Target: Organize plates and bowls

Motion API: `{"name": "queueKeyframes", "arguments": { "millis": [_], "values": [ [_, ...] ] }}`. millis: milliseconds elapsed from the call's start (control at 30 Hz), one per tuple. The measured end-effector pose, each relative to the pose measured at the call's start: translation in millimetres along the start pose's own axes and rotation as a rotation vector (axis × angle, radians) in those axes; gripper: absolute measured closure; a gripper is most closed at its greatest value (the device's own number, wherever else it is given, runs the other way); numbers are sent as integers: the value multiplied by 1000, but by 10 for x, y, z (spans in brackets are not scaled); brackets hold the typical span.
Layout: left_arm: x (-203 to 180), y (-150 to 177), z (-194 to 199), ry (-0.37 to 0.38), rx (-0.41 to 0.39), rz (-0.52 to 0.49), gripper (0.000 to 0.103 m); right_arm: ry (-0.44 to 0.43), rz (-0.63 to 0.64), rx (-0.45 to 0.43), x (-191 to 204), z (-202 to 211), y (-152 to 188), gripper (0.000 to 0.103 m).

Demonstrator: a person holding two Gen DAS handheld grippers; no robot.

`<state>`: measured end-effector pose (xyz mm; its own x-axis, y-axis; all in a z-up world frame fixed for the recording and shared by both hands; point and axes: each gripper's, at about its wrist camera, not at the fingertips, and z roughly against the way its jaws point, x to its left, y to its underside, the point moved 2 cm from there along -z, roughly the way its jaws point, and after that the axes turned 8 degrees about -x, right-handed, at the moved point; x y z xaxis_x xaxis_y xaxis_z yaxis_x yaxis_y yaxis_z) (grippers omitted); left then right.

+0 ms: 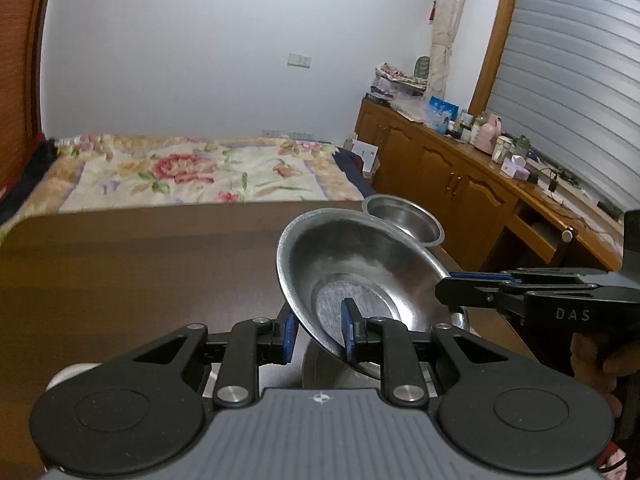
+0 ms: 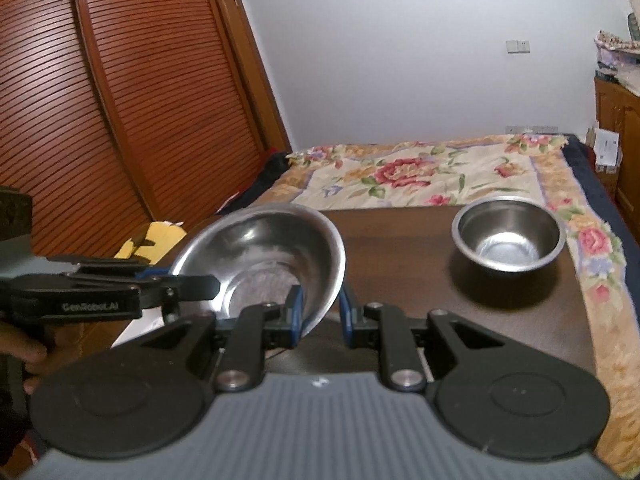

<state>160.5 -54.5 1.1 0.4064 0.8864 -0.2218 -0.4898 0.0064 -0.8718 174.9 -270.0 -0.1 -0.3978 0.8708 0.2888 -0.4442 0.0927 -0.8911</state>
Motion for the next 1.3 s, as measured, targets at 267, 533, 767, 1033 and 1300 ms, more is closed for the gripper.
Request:
{"name": "queueKeyframes", "arguments": {
  "millis": [267,533,767,1033,1300],
  "values": [
    [-23,114,-4,1,25,-2,79,-19,-36,11,11,81,179,82],
    [-81,224,-22,23,52,-23,78,-16,-80,8,-30,184,306,82],
    [-161,307,-34,33,67,-60,78,0,-103,5,-70,243,373,82],
    [-233,384,-72,33,90,-118,77,28,-110,15,-100,280,446,82],
    [-261,438,-125,27,114,-159,77,54,-69,42,-85,275,517,82]
  ]
}}
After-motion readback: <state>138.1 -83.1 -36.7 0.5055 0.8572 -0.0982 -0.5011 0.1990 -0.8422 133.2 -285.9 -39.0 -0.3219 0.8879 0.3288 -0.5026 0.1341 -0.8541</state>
